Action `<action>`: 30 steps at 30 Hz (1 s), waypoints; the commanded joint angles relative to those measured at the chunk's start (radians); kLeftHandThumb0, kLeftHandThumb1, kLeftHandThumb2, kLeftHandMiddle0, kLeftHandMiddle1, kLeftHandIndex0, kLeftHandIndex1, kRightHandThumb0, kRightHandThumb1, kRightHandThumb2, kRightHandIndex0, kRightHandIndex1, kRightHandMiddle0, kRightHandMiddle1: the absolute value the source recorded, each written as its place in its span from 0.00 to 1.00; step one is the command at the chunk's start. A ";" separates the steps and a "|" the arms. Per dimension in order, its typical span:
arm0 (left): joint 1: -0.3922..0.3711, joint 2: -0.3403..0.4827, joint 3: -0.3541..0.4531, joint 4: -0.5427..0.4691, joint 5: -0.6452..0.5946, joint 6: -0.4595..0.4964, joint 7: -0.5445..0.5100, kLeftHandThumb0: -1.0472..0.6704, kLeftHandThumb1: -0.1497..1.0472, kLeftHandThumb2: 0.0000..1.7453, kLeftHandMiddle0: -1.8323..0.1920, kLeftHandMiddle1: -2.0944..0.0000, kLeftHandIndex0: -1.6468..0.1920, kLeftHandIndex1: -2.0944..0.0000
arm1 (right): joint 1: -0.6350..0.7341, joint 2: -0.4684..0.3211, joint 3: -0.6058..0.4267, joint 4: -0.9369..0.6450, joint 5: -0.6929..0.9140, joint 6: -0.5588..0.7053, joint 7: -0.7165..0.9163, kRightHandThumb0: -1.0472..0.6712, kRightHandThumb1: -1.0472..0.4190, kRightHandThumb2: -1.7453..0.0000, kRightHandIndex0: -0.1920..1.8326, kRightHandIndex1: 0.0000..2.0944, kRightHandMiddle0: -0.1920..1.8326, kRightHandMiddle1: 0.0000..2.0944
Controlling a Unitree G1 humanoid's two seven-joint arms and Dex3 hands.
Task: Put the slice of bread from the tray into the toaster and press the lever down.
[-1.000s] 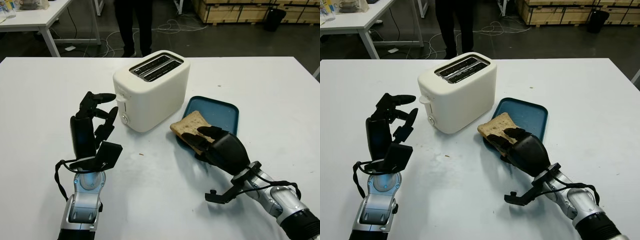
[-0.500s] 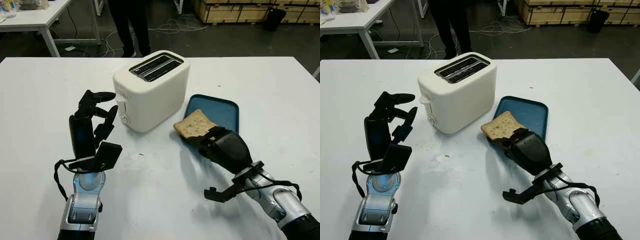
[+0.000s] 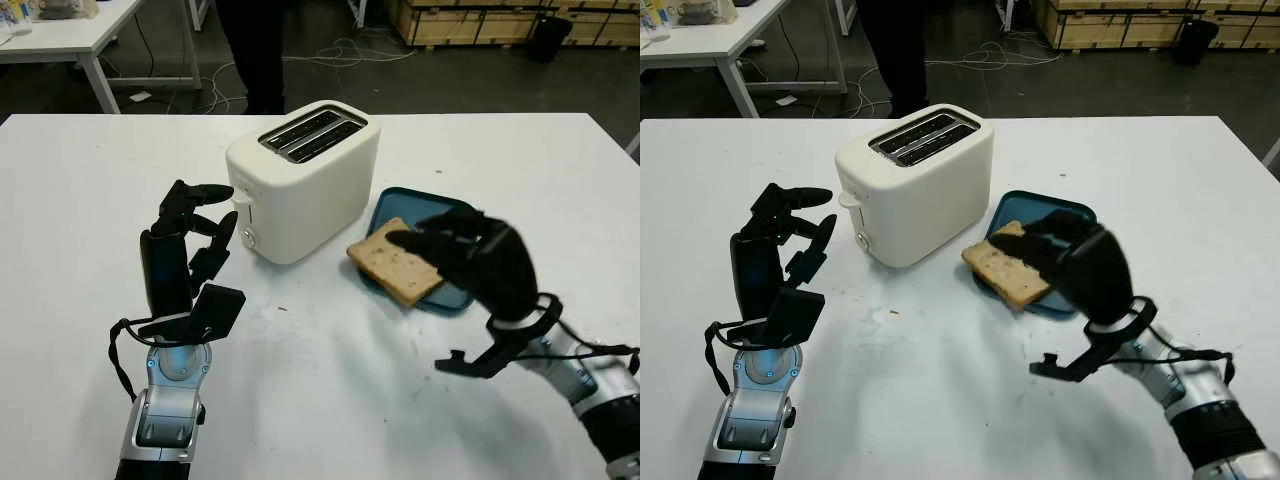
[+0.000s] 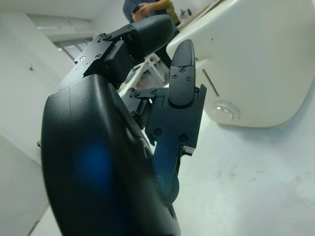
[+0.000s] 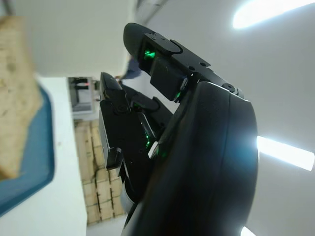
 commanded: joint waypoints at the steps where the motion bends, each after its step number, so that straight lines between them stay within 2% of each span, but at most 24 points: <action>1: -0.002 0.000 -0.004 -0.006 0.011 -0.007 -0.002 0.47 0.89 0.14 0.62 0.24 0.61 0.50 | -0.019 -0.005 -0.022 0.021 0.047 -0.029 0.027 0.66 0.09 0.95 0.64 0.11 0.59 0.00; 8: -0.002 -0.003 -0.001 -0.007 0.005 -0.006 -0.001 0.48 0.89 0.13 0.63 0.24 0.61 0.51 | -0.032 0.006 -0.057 0.055 0.152 -0.073 0.129 0.61 0.09 0.98 0.65 0.13 0.59 0.00; 9: -0.002 -0.003 0.000 -0.007 0.006 -0.006 0.000 0.48 0.89 0.13 0.63 0.24 0.61 0.51 | -0.036 0.008 -0.060 0.066 0.178 -0.082 0.152 0.60 0.09 0.97 0.62 0.20 0.58 0.00; 10: -0.002 -0.003 -0.001 -0.007 0.008 -0.005 0.001 0.47 0.89 0.13 0.63 0.24 0.61 0.51 | -0.038 0.009 -0.063 0.072 0.202 -0.082 0.183 0.58 0.09 0.96 0.54 0.35 0.58 0.01; 11: -0.001 -0.004 -0.001 -0.007 0.010 -0.005 0.002 0.47 0.89 0.13 0.63 0.25 0.61 0.51 | -0.038 0.010 -0.066 0.071 0.233 -0.070 0.227 0.57 0.09 0.95 0.49 0.43 0.57 0.00; 14: -0.001 -0.003 0.000 -0.005 0.013 -0.010 0.005 0.48 0.89 0.13 0.63 0.25 0.61 0.51 | -0.029 0.015 -0.073 0.057 0.272 -0.027 0.326 0.55 0.09 0.94 0.41 0.56 0.57 0.00; 16: 0.000 -0.002 0.000 -0.004 0.012 -0.013 0.005 0.48 0.89 0.13 0.62 0.25 0.61 0.51 | -0.005 0.012 -0.075 0.017 0.236 0.025 0.371 0.48 0.09 0.96 0.41 0.47 0.55 0.00; 18: 0.000 -0.004 0.001 -0.003 0.005 -0.016 0.004 0.48 0.89 0.13 0.62 0.24 0.61 0.51 | 0.034 -0.007 -0.071 -0.059 0.173 0.108 0.436 0.36 0.11 0.99 0.40 0.24 0.48 0.00; 19: 0.000 -0.005 0.002 -0.002 0.005 -0.016 0.005 0.48 0.89 0.13 0.62 0.24 0.61 0.50 | 0.057 -0.016 -0.069 -0.104 0.146 0.152 0.479 0.28 0.11 1.00 0.33 0.12 0.39 0.00; 20: 0.000 -0.005 0.002 -0.002 0.008 -0.015 0.006 0.48 0.89 0.13 0.62 0.24 0.61 0.50 | 0.079 -0.020 -0.068 -0.145 0.129 0.193 0.520 0.24 0.11 1.00 0.29 0.07 0.35 0.00; 22: 0.001 -0.004 0.002 -0.003 0.010 -0.013 0.007 0.47 0.89 0.13 0.62 0.24 0.61 0.50 | 0.123 -0.016 -0.071 -0.219 0.098 0.265 0.587 0.18 0.11 1.00 0.23 0.01 0.27 0.00; 25: 0.002 -0.004 0.003 -0.005 0.008 -0.013 0.005 0.48 0.89 0.14 0.63 0.24 0.61 0.50 | 0.176 -0.009 -0.071 -0.291 0.063 0.339 0.649 0.15 0.11 1.00 0.16 0.00 0.20 0.00; 30: 0.003 -0.004 0.004 -0.007 0.008 -0.013 0.004 0.48 0.89 0.14 0.63 0.23 0.61 0.50 | 0.233 -0.005 -0.071 -0.376 0.023 0.445 0.746 0.12 0.11 1.00 0.10 0.00 0.12 0.00</action>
